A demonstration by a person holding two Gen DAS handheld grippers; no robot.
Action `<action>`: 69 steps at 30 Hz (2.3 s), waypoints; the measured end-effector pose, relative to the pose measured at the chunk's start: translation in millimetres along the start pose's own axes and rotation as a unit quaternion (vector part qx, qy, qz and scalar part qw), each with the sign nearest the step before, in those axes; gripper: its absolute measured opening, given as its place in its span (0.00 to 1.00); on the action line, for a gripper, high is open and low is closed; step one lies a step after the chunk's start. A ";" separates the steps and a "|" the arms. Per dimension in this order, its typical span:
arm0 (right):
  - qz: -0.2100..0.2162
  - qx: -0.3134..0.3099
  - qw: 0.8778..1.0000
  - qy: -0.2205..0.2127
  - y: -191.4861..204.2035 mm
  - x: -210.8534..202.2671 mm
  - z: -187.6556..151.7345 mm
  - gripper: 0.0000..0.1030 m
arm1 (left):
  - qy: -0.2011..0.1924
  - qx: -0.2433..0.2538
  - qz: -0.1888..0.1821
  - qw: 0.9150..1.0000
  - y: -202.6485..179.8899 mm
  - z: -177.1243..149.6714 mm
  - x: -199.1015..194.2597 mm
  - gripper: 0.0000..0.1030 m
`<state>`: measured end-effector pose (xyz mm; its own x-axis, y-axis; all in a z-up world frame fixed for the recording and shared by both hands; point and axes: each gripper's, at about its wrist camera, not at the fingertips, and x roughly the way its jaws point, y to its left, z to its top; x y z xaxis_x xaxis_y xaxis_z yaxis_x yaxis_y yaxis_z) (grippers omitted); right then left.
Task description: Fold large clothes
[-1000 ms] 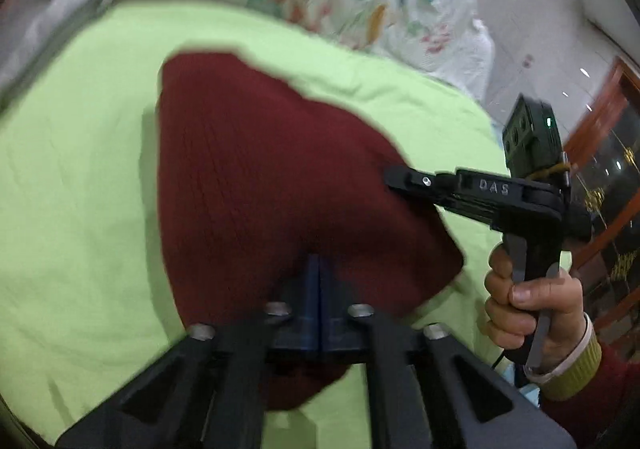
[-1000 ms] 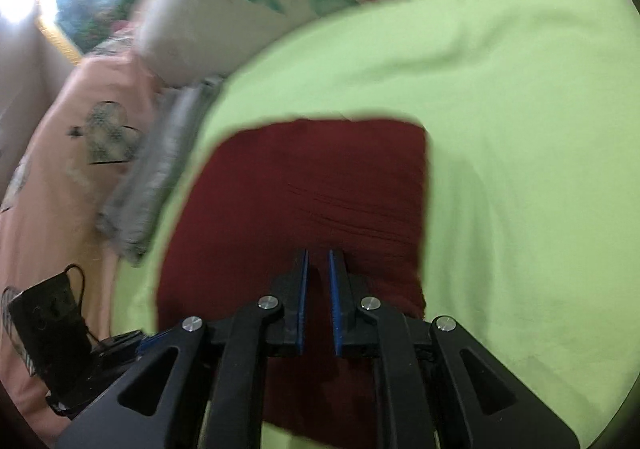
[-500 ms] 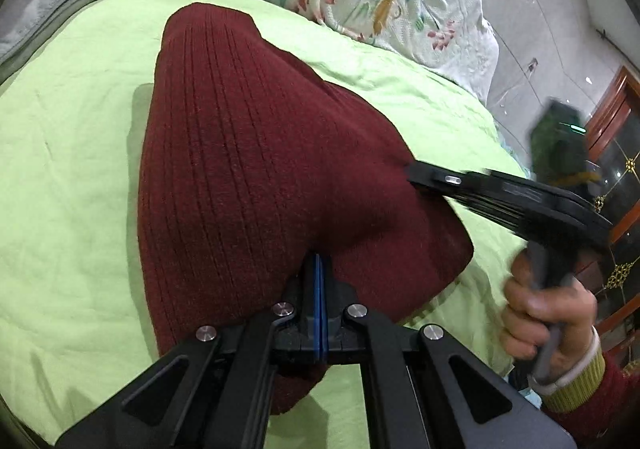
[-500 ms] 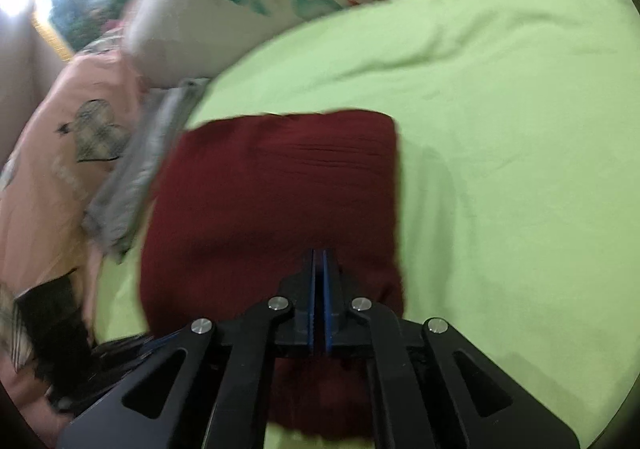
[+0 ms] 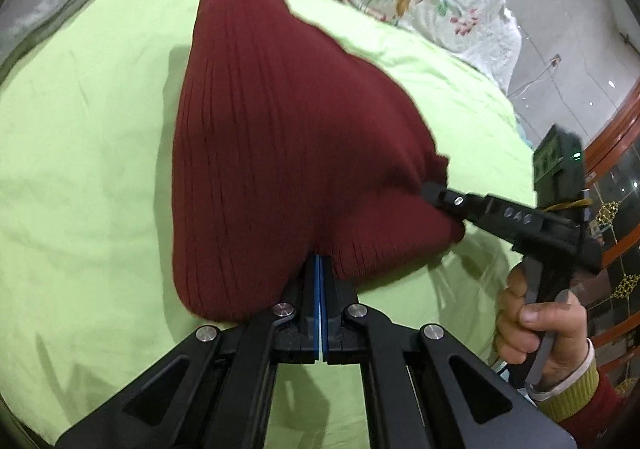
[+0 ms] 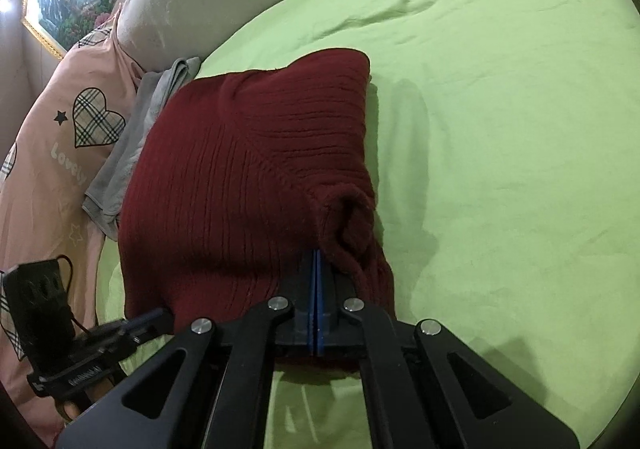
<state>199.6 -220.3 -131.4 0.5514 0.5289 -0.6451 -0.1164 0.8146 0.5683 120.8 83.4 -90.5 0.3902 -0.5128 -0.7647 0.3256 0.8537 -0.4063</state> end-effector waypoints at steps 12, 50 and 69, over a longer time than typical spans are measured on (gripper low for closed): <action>0.004 -0.026 0.999 -0.027 25.2 -46.2 -11.6 0.03 | -0.029 0.000 0.027 0.999 -13.4 -9.0 -32.6 0.06; -0.041 -0.107 0.993 0.006 51.8 -76.7 -69.8 0.49 | -0.056 -0.006 0.184 0.981 2.6 -43.8 -95.8 0.77; -0.049 -0.161 0.986 0.019 76.1 -80.5 -64.0 0.67 | -0.079 0.046 0.240 0.967 -21.7 -38.7 -112.5 0.79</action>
<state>93.5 -185.6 -68.9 0.5423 0.4483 -0.7106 -0.3238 0.8919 0.3156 36.5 126.0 -15.1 0.6396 -0.0736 -0.7652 0.1468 0.9888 0.0276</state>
